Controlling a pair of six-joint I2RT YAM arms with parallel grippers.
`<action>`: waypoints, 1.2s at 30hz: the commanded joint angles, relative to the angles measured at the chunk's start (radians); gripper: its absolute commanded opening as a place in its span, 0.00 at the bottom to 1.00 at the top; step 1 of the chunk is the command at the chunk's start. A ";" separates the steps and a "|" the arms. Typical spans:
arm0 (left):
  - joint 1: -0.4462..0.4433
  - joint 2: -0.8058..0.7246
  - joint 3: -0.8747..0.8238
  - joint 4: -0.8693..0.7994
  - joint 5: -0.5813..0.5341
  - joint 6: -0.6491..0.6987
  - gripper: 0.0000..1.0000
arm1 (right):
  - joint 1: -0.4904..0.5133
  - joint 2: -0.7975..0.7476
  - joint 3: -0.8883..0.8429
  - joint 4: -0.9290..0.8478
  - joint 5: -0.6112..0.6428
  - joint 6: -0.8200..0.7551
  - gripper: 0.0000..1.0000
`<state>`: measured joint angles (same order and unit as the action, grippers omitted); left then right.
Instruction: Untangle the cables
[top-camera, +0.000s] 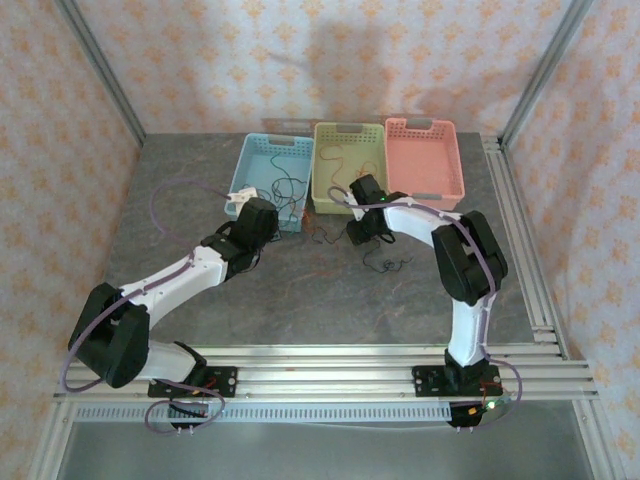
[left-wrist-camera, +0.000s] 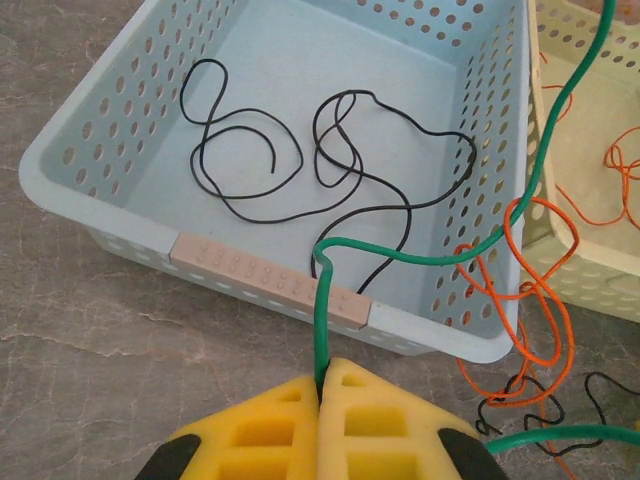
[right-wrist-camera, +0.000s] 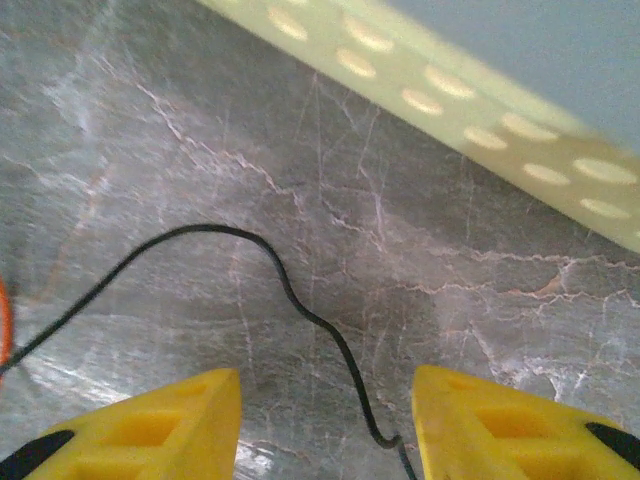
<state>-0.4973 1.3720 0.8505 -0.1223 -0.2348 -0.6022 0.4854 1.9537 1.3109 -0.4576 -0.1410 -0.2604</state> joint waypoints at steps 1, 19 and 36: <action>-0.009 0.007 0.030 -0.013 0.000 0.007 0.00 | 0.002 0.017 0.019 -0.044 0.048 -0.037 0.47; -0.009 0.015 0.037 -0.019 0.002 0.007 0.00 | 0.002 -0.207 -0.166 0.190 0.083 0.017 0.00; -0.003 0.000 0.018 -0.021 -0.026 -0.014 0.00 | -0.461 -0.816 -0.890 0.854 0.293 0.622 0.00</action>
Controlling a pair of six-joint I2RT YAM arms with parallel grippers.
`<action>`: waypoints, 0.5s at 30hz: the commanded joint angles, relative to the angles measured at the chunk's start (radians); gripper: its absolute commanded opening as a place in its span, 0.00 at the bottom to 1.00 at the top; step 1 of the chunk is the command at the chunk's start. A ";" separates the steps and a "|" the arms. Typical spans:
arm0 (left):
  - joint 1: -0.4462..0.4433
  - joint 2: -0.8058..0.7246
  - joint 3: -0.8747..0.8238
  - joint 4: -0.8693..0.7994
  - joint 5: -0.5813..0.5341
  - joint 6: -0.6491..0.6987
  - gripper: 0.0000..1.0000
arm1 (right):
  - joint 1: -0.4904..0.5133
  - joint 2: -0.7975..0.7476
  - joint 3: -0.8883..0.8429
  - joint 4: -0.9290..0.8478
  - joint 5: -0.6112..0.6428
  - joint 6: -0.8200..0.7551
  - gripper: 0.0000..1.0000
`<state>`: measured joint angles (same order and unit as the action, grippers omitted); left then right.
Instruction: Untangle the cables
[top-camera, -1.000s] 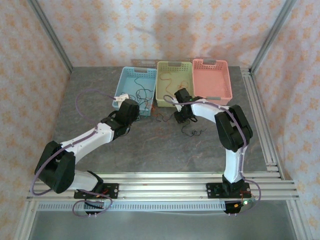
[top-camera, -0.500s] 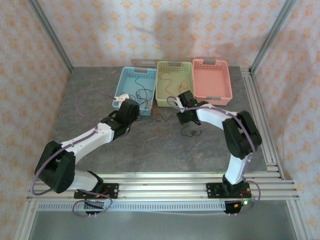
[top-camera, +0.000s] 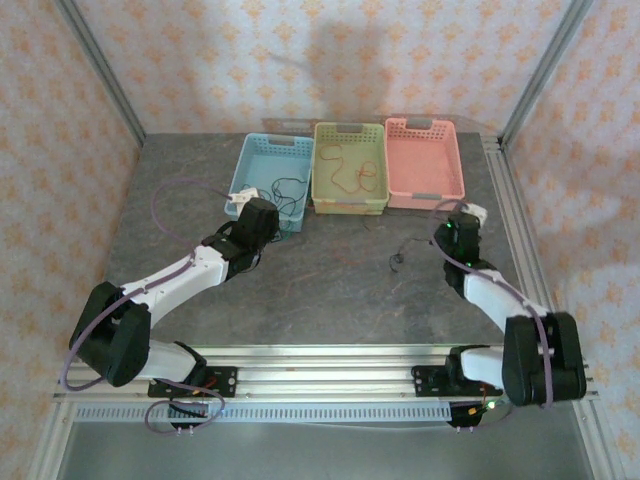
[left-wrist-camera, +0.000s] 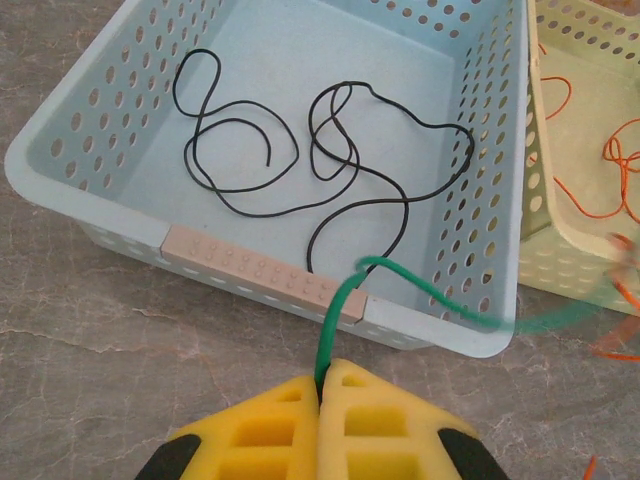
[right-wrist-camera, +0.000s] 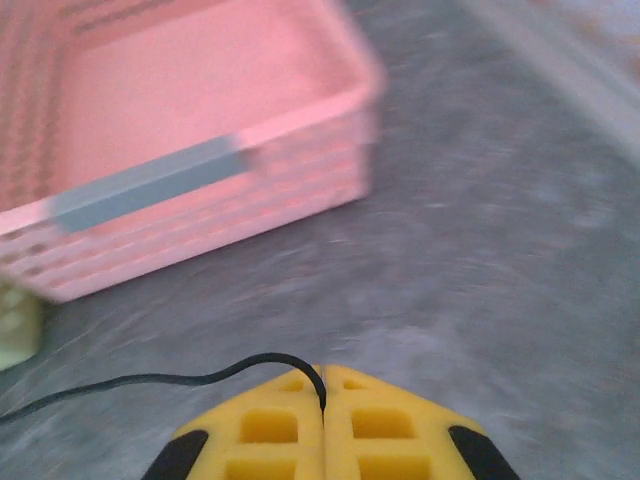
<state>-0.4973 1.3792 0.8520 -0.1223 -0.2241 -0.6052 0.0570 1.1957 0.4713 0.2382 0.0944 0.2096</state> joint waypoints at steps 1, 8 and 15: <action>0.000 -0.009 0.015 -0.021 -0.038 -0.012 0.00 | -0.048 -0.072 -0.073 0.178 0.071 0.182 0.00; 0.006 -0.013 0.010 -0.019 -0.037 -0.019 0.00 | -0.094 -0.092 -0.114 0.193 0.118 0.271 0.00; 0.025 -0.041 -0.019 -0.018 -0.057 -0.050 0.00 | -0.205 -0.174 -0.196 0.200 0.188 0.372 0.00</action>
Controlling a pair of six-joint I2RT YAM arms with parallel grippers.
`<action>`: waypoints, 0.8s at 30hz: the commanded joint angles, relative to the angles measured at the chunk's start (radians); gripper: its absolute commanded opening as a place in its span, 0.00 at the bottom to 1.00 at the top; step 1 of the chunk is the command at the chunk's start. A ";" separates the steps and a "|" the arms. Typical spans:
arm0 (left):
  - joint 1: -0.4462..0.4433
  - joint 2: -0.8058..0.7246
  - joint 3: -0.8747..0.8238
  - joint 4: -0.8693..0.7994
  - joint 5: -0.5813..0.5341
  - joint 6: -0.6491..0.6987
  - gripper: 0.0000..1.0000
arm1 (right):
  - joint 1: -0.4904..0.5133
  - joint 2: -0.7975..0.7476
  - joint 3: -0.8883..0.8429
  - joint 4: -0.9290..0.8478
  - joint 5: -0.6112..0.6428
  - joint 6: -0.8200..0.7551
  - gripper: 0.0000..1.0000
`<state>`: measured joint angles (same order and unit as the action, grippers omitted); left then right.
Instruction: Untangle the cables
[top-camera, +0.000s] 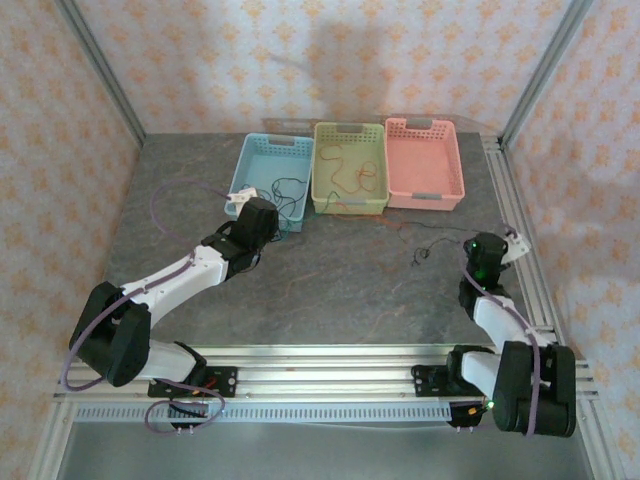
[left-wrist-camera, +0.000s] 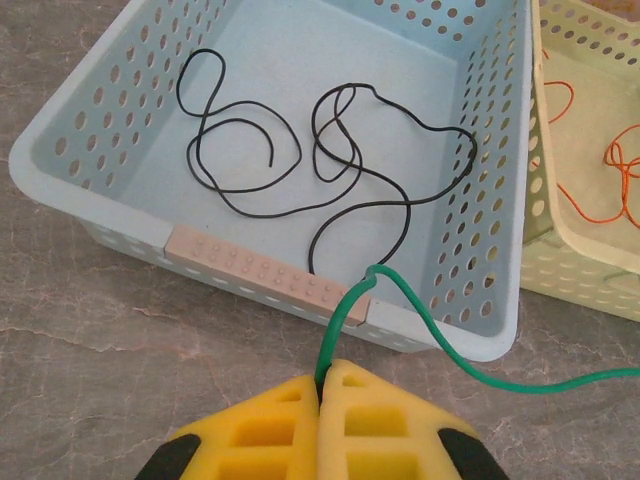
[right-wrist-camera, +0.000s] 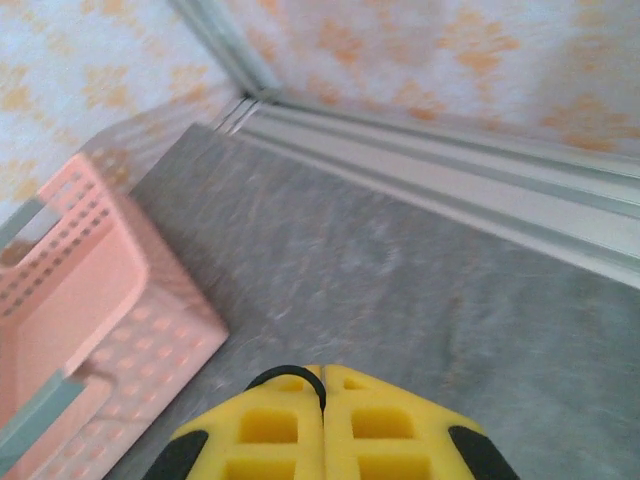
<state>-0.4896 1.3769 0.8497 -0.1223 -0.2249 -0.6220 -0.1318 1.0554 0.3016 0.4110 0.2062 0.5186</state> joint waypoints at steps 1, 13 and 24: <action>0.021 -0.048 -0.025 -0.015 -0.062 -0.041 0.00 | -0.023 -0.045 -0.030 0.021 0.095 0.063 0.00; 0.123 -0.126 -0.124 0.019 -0.039 -0.154 0.00 | -0.121 -0.088 -0.071 -0.021 0.154 0.135 0.00; 0.167 -0.139 -0.159 0.063 0.033 -0.172 0.00 | -0.135 -0.014 -0.075 0.164 -0.118 0.087 0.00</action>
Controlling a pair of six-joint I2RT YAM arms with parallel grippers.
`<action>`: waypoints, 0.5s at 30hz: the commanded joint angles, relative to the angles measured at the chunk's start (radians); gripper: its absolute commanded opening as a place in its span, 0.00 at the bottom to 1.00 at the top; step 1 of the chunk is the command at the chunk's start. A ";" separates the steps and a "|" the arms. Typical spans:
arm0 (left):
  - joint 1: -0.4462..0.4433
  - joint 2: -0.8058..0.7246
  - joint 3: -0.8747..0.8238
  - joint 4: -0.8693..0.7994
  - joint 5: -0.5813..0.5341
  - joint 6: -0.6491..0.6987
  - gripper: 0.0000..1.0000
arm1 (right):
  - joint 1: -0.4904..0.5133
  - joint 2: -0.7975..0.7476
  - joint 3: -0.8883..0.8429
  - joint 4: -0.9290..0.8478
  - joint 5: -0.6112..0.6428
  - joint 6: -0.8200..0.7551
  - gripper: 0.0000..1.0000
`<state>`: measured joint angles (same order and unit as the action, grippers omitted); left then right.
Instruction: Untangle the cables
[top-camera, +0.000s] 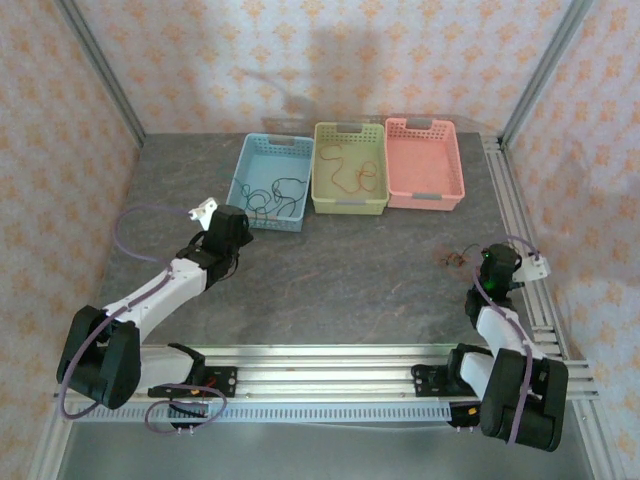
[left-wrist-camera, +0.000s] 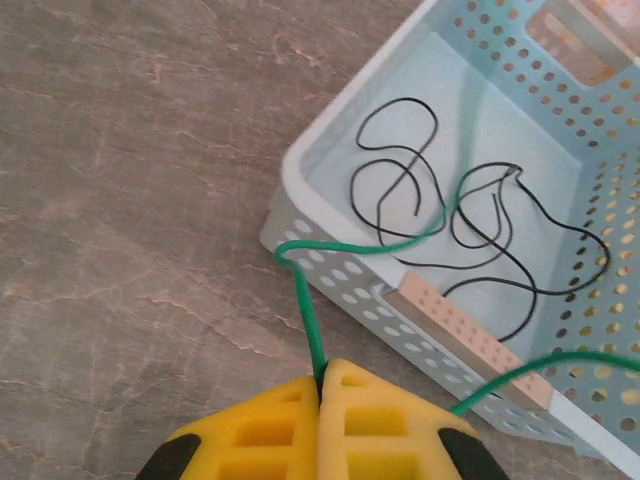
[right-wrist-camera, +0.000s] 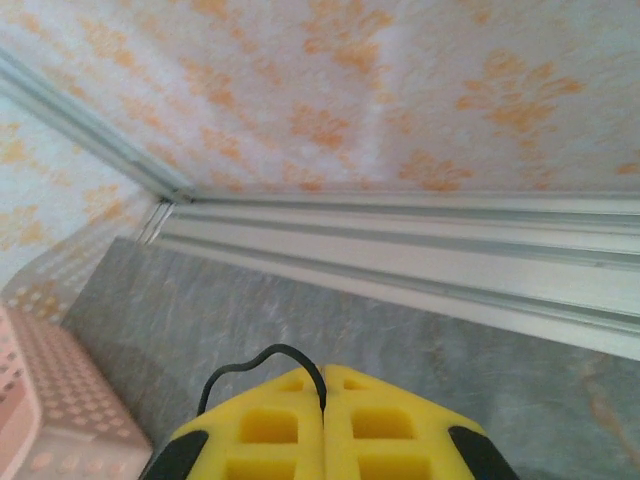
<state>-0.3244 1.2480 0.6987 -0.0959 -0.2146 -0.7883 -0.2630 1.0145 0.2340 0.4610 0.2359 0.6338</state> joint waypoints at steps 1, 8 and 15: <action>0.001 -0.012 -0.009 0.046 0.035 0.001 0.00 | -0.004 0.051 -0.002 0.145 -0.200 -0.032 0.00; -0.034 -0.010 0.002 0.077 0.068 0.047 0.00 | 0.016 0.164 0.028 0.225 -0.345 -0.023 0.00; -0.171 0.015 0.113 0.021 0.047 0.168 0.00 | 0.040 0.152 0.025 0.202 -0.319 -0.041 0.00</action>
<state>-0.4496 1.2514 0.7280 -0.0628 -0.1562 -0.7006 -0.2302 1.1770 0.2375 0.6300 -0.0776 0.6128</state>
